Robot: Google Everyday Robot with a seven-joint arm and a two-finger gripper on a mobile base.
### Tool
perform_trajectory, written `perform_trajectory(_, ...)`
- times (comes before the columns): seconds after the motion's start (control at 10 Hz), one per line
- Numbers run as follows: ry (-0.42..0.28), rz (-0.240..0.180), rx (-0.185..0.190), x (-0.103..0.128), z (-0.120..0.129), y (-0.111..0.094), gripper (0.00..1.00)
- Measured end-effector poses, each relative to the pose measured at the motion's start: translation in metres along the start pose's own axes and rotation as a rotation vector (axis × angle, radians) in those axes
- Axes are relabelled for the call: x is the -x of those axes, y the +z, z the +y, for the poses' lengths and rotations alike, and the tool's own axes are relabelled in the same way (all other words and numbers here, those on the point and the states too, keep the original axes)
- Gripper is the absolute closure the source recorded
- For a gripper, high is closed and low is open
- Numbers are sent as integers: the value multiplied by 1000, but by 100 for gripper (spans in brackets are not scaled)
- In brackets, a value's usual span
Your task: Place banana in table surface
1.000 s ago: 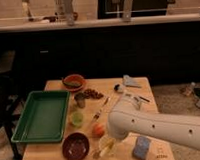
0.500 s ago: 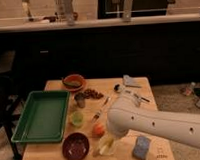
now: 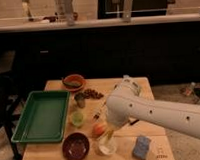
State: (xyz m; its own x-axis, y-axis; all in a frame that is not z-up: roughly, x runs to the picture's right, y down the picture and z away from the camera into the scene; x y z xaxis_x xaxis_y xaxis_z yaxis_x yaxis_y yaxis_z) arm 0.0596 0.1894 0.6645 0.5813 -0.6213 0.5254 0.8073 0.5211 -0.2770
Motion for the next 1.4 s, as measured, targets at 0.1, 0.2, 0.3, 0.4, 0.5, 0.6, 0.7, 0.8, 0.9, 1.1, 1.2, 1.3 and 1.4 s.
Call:
perform_trajectory(0.1, -22, -3, 2, -15, -8, -1, 99)
perform_trajectory(0.2, -43, -7, 9, -24, -12, -2, 99)
perform_trajectory(0.3, -69, -14, 17, -34, -16, -3, 99)
perform_trajectory(0.4, -87, -20, 26, -41, -17, -3, 99)
perform_trajectory(0.5, -99, -27, 34, -47, -17, -3, 99)
perform_trajectory(0.6, -114, -36, 41, -53, -19, 0, 99)
perform_trajectory(0.7, -134, -45, 52, -58, -21, 5, 99)
perform_trajectory(0.8, -145, -49, 59, -61, -23, 10, 99)
perform_trajectory(0.9, -146, -43, 62, -65, -23, 13, 99)
perform_trajectory(1.1, -142, -24, 45, -80, -25, 23, 99)
perform_trajectory(1.2, -150, -28, 42, -86, -31, 29, 99)
perform_trajectory(1.3, -159, -28, 46, -94, -36, 35, 99)
perform_trajectory(1.4, -172, -34, 55, -100, -42, 41, 99)
